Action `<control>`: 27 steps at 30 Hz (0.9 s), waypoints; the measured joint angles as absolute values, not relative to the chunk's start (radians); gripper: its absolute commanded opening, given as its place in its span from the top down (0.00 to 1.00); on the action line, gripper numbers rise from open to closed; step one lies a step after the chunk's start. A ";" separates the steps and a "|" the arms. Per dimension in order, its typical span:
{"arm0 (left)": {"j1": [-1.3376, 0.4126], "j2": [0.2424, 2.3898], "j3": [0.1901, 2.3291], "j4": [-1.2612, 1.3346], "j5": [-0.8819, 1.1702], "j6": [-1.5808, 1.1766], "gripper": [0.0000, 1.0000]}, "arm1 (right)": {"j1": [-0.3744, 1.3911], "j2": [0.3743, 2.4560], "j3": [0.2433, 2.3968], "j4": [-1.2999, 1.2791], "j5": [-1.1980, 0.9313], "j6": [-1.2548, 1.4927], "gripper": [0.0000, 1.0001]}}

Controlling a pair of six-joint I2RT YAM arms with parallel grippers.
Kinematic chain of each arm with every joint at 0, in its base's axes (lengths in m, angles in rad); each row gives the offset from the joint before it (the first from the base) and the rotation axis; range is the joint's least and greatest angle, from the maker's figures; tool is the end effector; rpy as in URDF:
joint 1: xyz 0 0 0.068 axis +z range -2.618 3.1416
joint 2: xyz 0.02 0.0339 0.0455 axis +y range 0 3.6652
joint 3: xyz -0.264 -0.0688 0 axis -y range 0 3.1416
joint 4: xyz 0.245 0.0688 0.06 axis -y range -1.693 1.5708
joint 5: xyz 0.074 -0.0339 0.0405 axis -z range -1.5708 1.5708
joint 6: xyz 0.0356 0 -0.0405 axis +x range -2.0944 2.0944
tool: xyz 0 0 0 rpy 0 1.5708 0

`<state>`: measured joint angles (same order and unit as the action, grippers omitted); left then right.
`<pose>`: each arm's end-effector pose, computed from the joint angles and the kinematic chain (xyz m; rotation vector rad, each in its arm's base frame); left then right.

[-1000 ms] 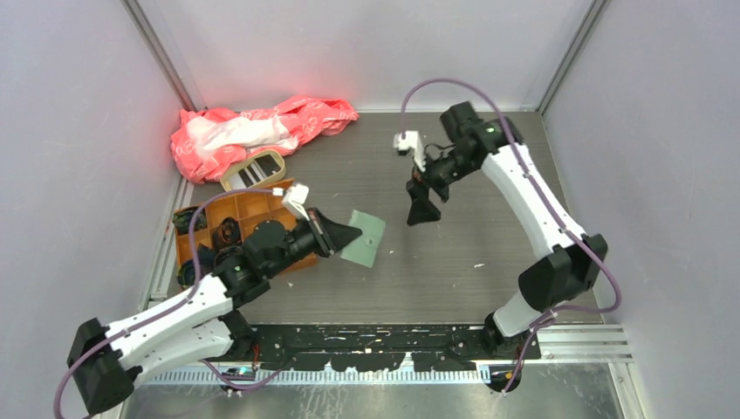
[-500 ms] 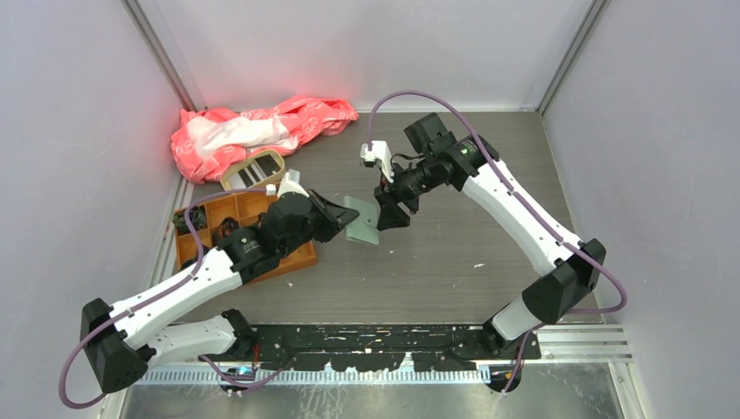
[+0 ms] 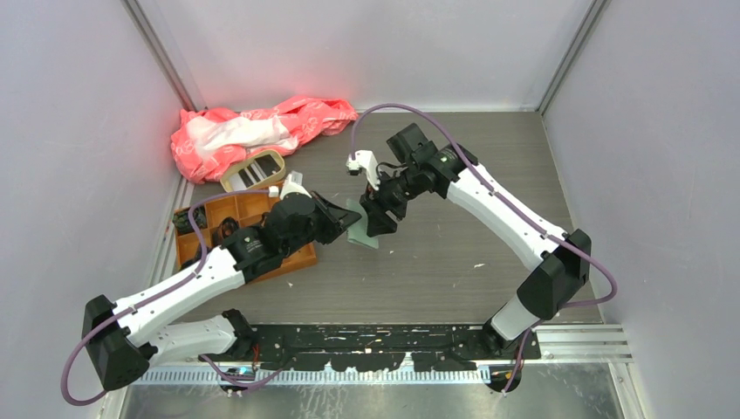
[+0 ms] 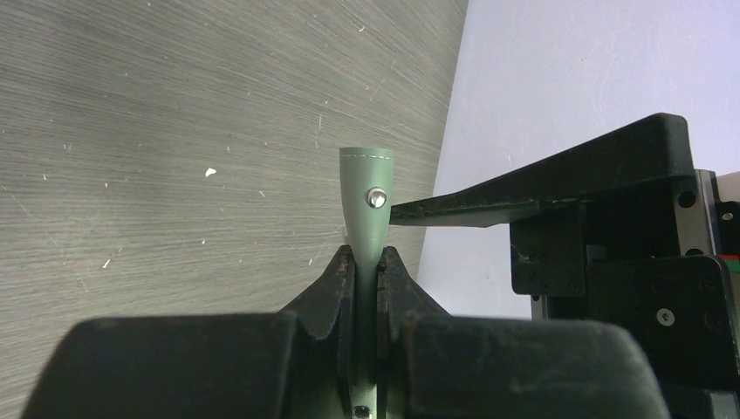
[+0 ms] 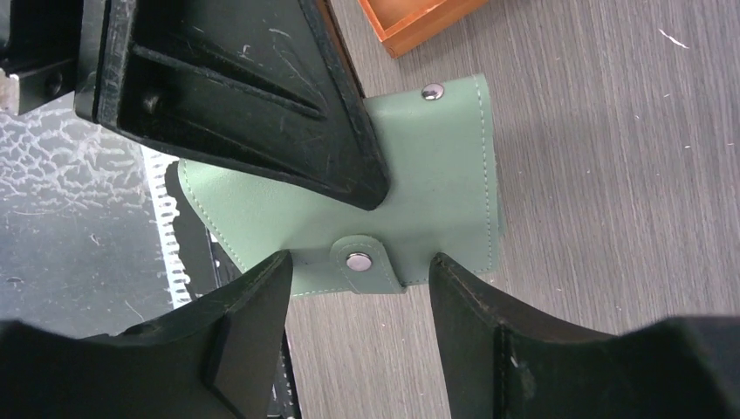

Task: Put the credit cards into the card holder
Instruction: Open the card holder at the center of the board.

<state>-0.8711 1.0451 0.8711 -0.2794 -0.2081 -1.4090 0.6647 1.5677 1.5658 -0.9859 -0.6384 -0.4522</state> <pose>0.1583 -0.1766 0.3109 -0.7357 2.1192 -1.1739 0.2394 0.2146 0.3514 -1.5286 1.9806 0.8974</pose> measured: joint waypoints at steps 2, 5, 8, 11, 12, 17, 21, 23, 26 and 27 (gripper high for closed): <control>-0.871 1.045 0.870 -0.279 -0.206 -1.408 1.00 | 0.670 1.574 1.565 -0.983 -0.643 -0.448 0.37; -0.871 1.045 0.865 -0.267 -0.201 -1.407 1.00 | 0.673 1.576 1.564 -0.980 -0.648 -0.442 0.47; -0.871 1.045 0.862 -0.258 -0.193 -1.406 1.00 | 0.673 1.578 1.559 -0.970 -0.647 -0.436 0.61; -0.871 1.045 0.857 -0.253 -0.190 -1.405 1.00 | 0.674 1.578 1.551 -0.964 -0.646 -0.430 0.77; -0.870 1.045 0.854 -0.249 -0.189 -1.404 1.00 | 0.675 1.578 1.549 -0.962 -0.646 -0.429 0.83; -0.870 1.023 0.826 -0.242 -0.198 -1.401 1.00 | 0.663 1.578 1.542 -0.954 -0.641 -0.403 0.99; -0.870 0.994 0.796 -0.219 -0.211 -1.402 1.00 | 0.632 1.577 1.533 -0.936 -0.669 -0.373 0.99; -0.871 0.969 0.765 -0.193 -0.215 -1.406 1.00 | 0.592 1.575 1.514 -0.913 -0.704 -0.344 0.99; -0.871 0.953 0.728 -0.144 -0.217 -1.410 0.94 | 0.544 1.563 1.467 -0.878 -0.756 -0.296 0.99; -0.871 0.954 0.723 -0.134 -0.216 -1.411 0.87 | 0.531 1.555 1.446 -0.865 -0.773 -0.277 0.99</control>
<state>-0.8707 0.9543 0.7235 -0.1341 -0.2165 -1.4109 0.5312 1.5551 1.4464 -0.8646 -0.7734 -0.2771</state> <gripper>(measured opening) 0.058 0.052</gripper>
